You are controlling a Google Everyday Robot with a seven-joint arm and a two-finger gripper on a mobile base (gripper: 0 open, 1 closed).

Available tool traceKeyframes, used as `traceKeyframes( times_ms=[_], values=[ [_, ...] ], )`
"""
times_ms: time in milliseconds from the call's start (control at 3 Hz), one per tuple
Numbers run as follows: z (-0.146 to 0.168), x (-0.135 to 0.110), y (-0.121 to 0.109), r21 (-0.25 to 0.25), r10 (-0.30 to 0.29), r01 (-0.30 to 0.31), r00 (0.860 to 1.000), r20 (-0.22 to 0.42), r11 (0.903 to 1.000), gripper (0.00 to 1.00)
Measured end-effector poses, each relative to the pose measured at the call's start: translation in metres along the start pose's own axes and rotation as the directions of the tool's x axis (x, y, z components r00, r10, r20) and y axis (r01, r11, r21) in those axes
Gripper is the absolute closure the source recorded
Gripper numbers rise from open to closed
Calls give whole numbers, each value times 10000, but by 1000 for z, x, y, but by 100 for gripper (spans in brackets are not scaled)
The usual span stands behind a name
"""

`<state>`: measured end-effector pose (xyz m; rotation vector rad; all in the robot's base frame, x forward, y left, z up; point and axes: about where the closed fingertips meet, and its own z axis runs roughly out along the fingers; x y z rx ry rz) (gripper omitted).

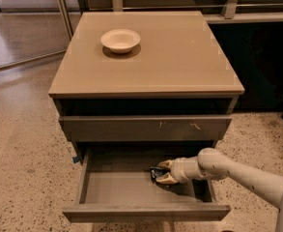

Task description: Place rxbar blueberry into middle drawer

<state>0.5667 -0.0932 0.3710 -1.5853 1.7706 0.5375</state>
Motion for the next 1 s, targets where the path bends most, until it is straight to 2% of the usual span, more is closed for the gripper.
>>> traceKeyframes(
  times_ms=[333,667,1000],
  values=[
    [0,0,0,-1,0,0,10000,0,10000,8],
    [0,0,0,-1,0,0,10000,0,10000,0],
    [0,0,0,-1,0,0,10000,1,10000,0]
  ],
)
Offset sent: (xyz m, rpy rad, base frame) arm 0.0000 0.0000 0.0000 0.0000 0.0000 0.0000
